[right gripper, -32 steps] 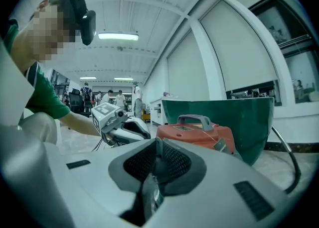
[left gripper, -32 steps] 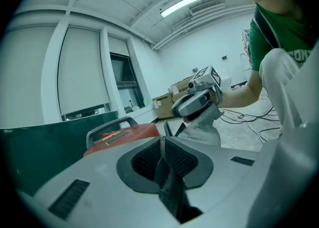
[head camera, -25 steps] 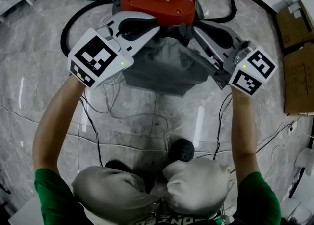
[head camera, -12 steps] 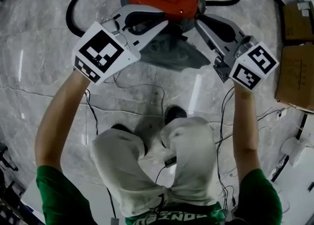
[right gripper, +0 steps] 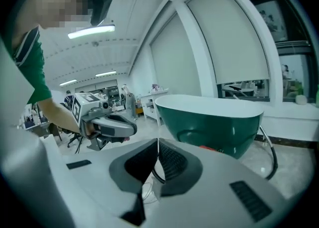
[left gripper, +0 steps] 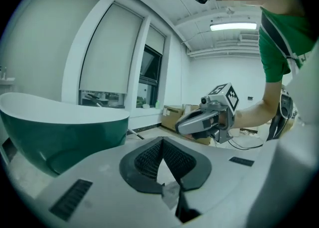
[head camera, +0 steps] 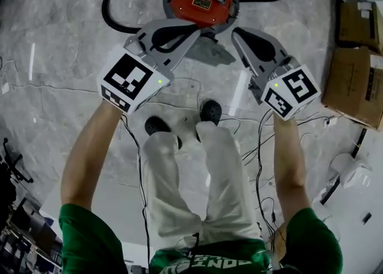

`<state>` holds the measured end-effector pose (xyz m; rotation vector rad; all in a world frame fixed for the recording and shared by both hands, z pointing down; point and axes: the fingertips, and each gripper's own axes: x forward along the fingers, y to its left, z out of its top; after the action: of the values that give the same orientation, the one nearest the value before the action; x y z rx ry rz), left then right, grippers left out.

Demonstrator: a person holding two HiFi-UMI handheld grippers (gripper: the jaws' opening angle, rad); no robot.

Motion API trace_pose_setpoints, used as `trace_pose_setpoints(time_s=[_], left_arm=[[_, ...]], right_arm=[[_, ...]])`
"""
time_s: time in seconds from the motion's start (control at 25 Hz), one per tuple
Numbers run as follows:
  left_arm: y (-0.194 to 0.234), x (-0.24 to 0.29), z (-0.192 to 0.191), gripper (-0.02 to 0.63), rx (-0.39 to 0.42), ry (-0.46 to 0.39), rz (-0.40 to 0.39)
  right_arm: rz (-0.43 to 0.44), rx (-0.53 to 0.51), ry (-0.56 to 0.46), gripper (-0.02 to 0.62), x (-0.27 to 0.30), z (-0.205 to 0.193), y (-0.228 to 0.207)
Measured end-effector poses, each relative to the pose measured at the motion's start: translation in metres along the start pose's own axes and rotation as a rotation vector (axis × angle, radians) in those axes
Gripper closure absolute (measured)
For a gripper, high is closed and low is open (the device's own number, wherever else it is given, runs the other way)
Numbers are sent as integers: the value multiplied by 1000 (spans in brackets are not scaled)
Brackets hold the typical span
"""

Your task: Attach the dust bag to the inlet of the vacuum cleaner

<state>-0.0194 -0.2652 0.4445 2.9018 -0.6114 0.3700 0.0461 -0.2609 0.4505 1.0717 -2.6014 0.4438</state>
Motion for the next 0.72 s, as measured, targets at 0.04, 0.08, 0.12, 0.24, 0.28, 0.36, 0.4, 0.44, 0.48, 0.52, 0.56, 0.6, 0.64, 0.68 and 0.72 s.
trace_pose_setpoints(time_s=[0.04,0.08,0.12,0.24,0.28,0.36,0.4,0.44,0.48,0.52,0.56,0.6,0.64,0.68,0.72], left_arm=[[-5,-8,14,601,-14,3,4],[-10,-15,28,601,-32,2,7],[-14,-22,42,601,-54,-3,11],[-23,-47,84,601,-124,-29,37],[-26,-56,96,601,-148,-36,50],[-35,-79,119,601,-196,-40,77],[-41,-91,131,601,-216,-38,91],[-45,-103,142,601,-231,-35,105],[-49,-116,154,601,-242,-32,120],[-53,-127,167,601,-251,-30,135],[-57,-138,178,601,-257,-29,146],[-62,-148,189,601,-263,-30,154],[-68,-158,199,601,-268,-32,156],[-75,-166,208,601,-270,-36,156],[-80,-175,219,601,-269,-42,156]], right_arm=[[-1,10,-2,581,-9,16,7],[0,21,-3,583,-18,31,14],[-1,32,-2,584,-26,45,20],[-25,57,7,586,-52,83,36],[-39,67,12,587,-61,93,42],[-66,97,27,586,-82,110,56],[-78,115,34,587,-93,118,65],[-89,131,40,586,-103,127,73],[-99,146,46,586,-112,137,80],[-108,159,51,587,-121,148,88],[-114,169,54,586,-128,160,95],[-119,179,52,587,-135,171,103],[-124,188,47,586,-143,184,111],[-129,196,36,586,-150,196,117],[-134,200,22,586,-157,210,124]])
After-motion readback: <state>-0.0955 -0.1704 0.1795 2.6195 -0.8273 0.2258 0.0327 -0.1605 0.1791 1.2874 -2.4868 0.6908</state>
